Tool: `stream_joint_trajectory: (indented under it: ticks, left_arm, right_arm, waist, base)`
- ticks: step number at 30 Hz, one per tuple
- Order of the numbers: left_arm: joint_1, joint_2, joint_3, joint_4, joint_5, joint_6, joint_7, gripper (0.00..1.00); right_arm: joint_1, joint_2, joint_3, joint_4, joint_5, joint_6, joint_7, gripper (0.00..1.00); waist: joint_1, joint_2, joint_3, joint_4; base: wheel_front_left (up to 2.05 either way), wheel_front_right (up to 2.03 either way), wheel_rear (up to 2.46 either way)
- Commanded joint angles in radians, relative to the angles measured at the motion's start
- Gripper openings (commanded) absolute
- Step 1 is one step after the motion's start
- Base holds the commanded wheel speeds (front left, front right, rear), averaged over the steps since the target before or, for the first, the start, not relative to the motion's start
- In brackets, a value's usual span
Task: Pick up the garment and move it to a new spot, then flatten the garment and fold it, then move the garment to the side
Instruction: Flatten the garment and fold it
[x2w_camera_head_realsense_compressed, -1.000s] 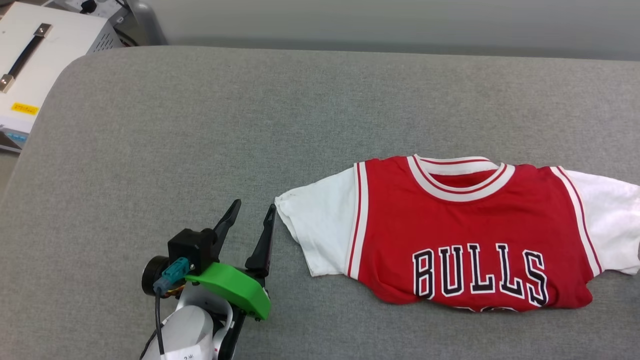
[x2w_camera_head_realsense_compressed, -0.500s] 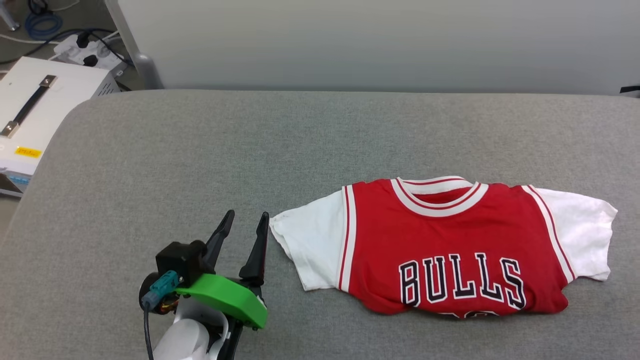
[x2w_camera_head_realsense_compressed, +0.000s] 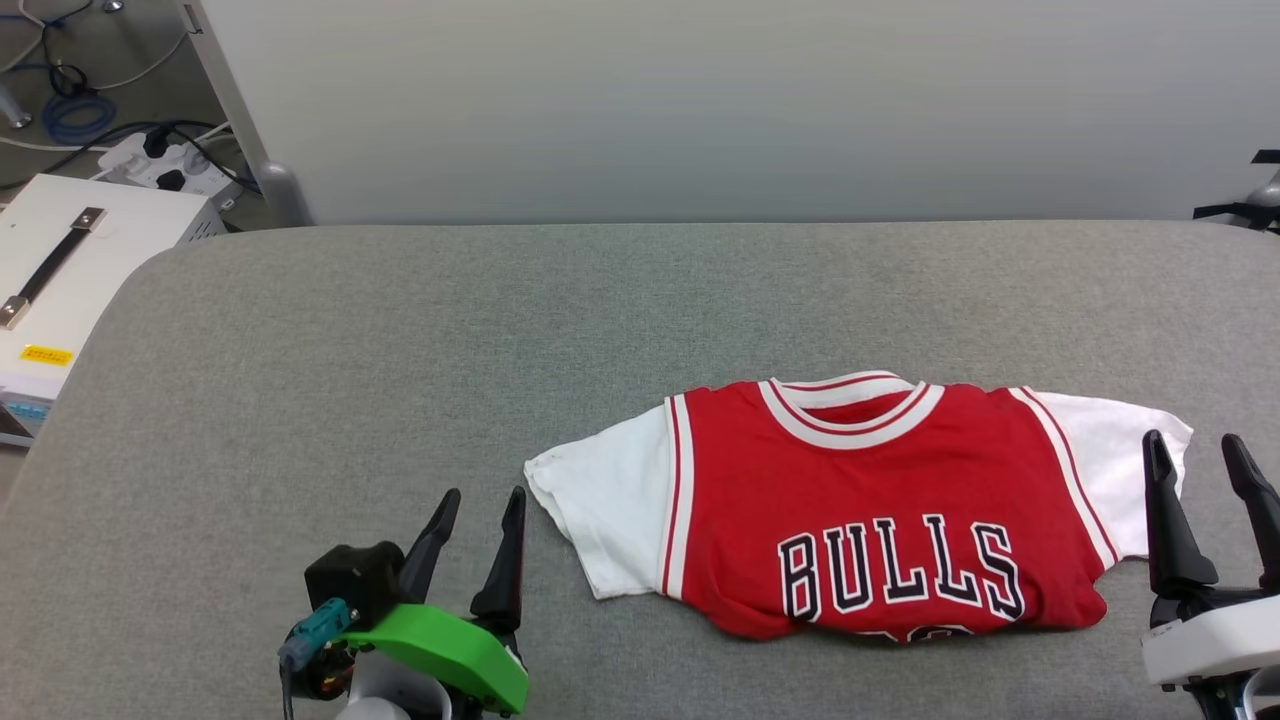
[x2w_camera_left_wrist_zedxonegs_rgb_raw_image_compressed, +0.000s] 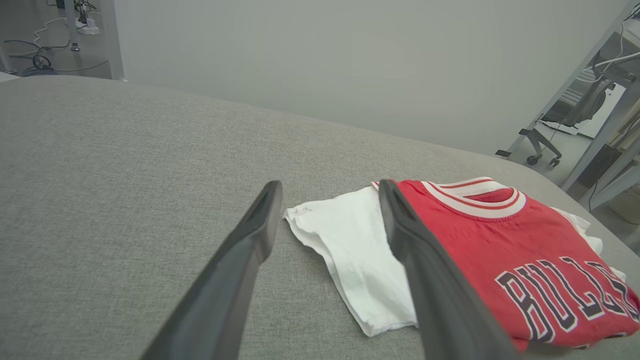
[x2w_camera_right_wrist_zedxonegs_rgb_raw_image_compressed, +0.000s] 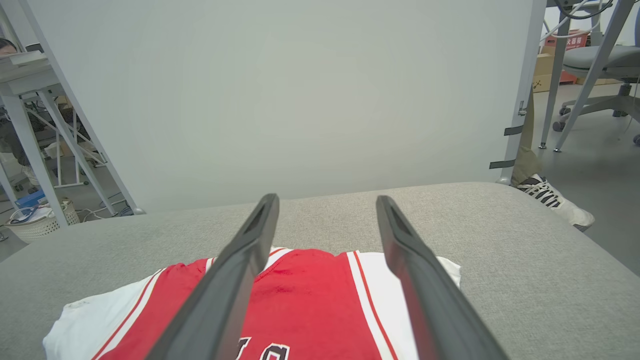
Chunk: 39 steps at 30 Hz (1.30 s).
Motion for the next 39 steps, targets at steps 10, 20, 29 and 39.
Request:
stream_joint_trajectory:
  ticks: [10, 20, 29, 39]
  left_arm:
    - [-0.112, 0.071, -0.043, -0.021, 0.023, 0.01, 0.237, 1.0]
    - [-0.366, 0.16, -0.083, -0.067, -0.079, 0.02, 0.888, 1.0]
    - [-0.475, 0.214, -0.105, 0.002, -0.091, 0.038, 1.112, 1.0]
    - [-0.497, 0.23, -0.114, 0.096, -0.077, 0.039, 1.103, 1.0]
  right_arm:
    - [-0.016, 0.031, 0.018, -0.031, -0.026, -0.001, 0.0, 1.0]
    - [-0.063, 0.055, 0.021, -0.04, -0.054, -0.001, -0.006, 1.0]
    - [-0.107, 0.075, 0.057, -0.023, -0.065, -0.001, -0.026, 1.0]
    - [-0.13, 0.083, 0.063, -0.011, -0.062, -0.001, -0.043, 1.0]
  waist:
    - [0.0, 0.0, 0.064, -0.032]
    - [0.0, 0.0, 0.153, -0.065]
    - [0.0, 0.0, 0.203, -0.116]
    - [0.0, 0.0, 0.257, -0.151]
  base:
    - [0.0, 0.0, 0.0]
    - [0.0, 0.0, 0.0]
    - [0.0, 0.0, 0.0]
    - [0.0, 0.0, 0.0]
